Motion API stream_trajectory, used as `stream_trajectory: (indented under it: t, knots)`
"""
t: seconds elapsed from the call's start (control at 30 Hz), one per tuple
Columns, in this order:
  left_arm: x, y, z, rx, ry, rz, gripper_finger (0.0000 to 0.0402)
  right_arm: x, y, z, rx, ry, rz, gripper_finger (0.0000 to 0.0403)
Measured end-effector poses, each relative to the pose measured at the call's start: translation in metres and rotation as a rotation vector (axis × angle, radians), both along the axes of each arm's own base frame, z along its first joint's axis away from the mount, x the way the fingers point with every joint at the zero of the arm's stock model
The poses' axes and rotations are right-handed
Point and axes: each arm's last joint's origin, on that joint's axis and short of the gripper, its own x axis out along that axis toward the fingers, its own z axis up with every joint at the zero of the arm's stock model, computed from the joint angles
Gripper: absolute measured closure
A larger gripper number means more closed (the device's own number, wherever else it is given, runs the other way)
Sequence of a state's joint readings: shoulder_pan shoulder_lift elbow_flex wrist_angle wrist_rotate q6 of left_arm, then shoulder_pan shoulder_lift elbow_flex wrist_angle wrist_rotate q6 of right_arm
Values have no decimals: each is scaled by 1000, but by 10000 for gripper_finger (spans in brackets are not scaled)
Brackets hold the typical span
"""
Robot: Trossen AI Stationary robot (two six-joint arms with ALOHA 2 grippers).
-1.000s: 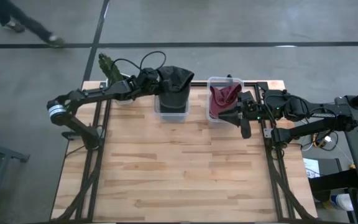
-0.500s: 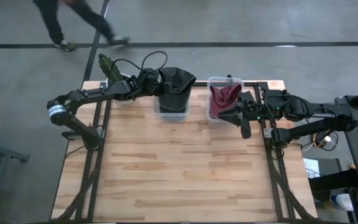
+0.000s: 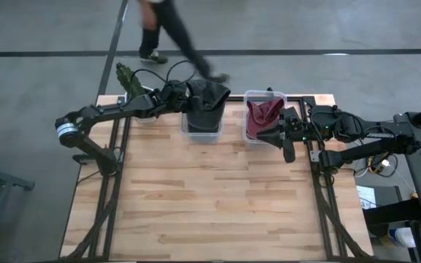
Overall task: Pick & Place hat
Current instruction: Put the black cap into the left transparent bin
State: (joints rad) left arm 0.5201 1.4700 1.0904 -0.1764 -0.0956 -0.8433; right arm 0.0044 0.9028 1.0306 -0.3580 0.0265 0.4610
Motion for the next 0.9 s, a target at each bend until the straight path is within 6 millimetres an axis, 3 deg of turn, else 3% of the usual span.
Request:
stream_trajectory:
  t: [0.53, 0.9]
  knots:
    - [-1, 1, 0, 18, 10, 31, 371, 0, 0, 0, 3, 0, 5, 339]
    - [-2, 3, 1, 1, -13, 128, 258, 0, 1, 0, 4, 0, 17, 339]
